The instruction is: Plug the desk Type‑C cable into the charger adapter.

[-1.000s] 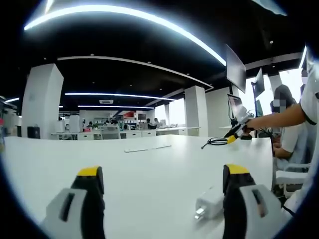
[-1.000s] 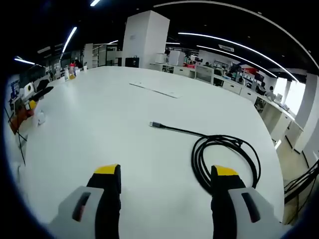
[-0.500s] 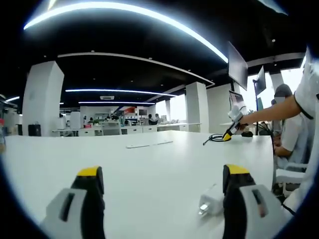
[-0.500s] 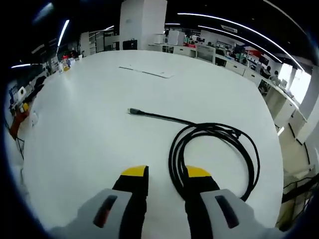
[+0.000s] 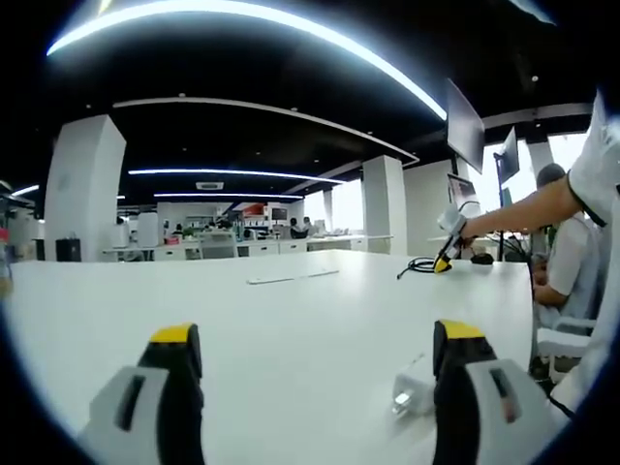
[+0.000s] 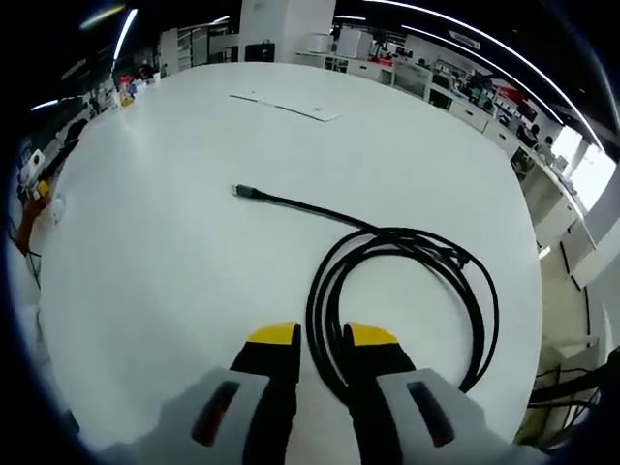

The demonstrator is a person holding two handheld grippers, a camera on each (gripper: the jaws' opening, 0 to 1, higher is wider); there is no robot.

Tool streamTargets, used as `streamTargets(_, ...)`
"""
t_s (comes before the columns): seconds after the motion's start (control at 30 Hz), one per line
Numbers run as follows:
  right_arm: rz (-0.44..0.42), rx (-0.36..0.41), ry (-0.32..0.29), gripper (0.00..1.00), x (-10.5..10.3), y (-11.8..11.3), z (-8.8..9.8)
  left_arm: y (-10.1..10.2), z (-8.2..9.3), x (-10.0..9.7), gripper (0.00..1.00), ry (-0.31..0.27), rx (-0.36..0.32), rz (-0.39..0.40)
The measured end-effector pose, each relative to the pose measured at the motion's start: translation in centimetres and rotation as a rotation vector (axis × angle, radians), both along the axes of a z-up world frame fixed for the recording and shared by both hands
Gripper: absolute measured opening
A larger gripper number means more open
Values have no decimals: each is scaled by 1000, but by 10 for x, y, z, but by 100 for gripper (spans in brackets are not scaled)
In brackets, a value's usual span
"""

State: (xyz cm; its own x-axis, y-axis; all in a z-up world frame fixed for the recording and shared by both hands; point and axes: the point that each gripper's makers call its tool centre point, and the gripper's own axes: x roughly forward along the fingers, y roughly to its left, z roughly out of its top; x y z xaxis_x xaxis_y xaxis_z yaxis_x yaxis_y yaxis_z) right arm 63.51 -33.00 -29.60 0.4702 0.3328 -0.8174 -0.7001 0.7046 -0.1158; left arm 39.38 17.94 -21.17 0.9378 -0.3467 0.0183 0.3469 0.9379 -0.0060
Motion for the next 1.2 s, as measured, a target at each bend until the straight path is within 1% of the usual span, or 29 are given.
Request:
streamTargets(0.1, 7, -17, 1, 11, -2, 1, -1, 2, 0, 0, 100, 0, -4, 2)
streamTargets(0.17, 18, -27, 1, 7, -3, 3, -1, 2, -2, 0, 100, 13, -7, 2)
streamTargets(0.3, 49, -77, -17, 7, -5, 5, -1, 1, -4, 0, 100, 28, -6, -5)
streamTargets(0.47, 67, -98, -11, 5, -3, 2, -1, -1, -2, 0, 100, 25, -7, -10)
streamTargets(0.53, 73, -104, -14, 4, -7, 3, 1, -1, -2, 0, 100, 23, -10, -12)
streamTargets(0.6, 76, -98, -9, 4, -8, 4, 0, -1, -3, 0, 100, 28, -8, -11)
streamTargets(0.67, 78, -92, -6, 3, -15, 7, 0, -1, -4, 0, 100, 34, -6, -10)
streamTargets(1.0, 60, -62, 14, 3, -30, 8, 1, -1, 4, -1, 100, 6, -12, -9)
streamTargets(1.1, 49, -26, 29, 3, -37, 8, 2, -3, 5, -2, 100, 3, -22, -17)
streamTargets(1.17, 45, -23, 32, 3, -42, 8, 2, -2, 4, -2, 100, 1, -25, -19)
streamTargets(1.2, 46, -23, 36, 3, -48, 8, 2, -2, 3, -2, 100, 6, -27, -21)
